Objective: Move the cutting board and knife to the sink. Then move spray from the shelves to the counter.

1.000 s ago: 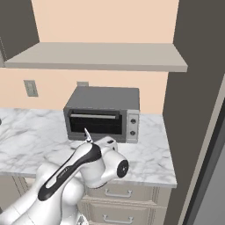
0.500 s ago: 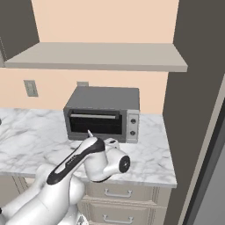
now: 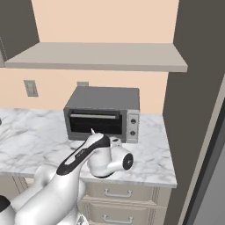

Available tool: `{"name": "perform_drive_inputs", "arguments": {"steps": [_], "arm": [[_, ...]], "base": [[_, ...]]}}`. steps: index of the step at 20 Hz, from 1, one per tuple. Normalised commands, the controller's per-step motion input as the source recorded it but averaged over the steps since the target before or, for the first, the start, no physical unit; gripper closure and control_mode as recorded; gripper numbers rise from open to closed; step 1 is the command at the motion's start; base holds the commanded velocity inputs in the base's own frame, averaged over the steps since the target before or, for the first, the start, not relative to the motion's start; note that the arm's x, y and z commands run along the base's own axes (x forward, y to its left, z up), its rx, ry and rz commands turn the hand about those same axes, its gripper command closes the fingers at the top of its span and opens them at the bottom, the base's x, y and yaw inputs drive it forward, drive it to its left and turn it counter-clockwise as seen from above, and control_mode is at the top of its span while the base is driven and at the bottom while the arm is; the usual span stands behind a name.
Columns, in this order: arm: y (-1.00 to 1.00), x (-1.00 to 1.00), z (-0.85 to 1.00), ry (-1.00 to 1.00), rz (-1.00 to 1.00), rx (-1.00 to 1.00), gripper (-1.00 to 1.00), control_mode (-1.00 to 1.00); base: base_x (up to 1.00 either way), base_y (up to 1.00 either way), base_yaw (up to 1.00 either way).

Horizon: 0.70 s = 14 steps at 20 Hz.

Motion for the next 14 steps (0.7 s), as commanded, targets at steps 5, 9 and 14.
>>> {"name": "perform_drive_inputs", "arguments": {"steps": [5,9,14], "arm": [[0.05,0.1,-0.16,-0.08,0.0,0.0,1.0,-1.0],[0.07,0.04,-0.1,-0.12,0.0,0.0,1.0,-1.0],[0.11,0.07,-0.1,-0.12,0.0,-0.03,1.0,-1.0]], "base": [[0.0,0.0,0.0],[0.0,0.0,0.0],[0.0,0.0,0.0]]}}
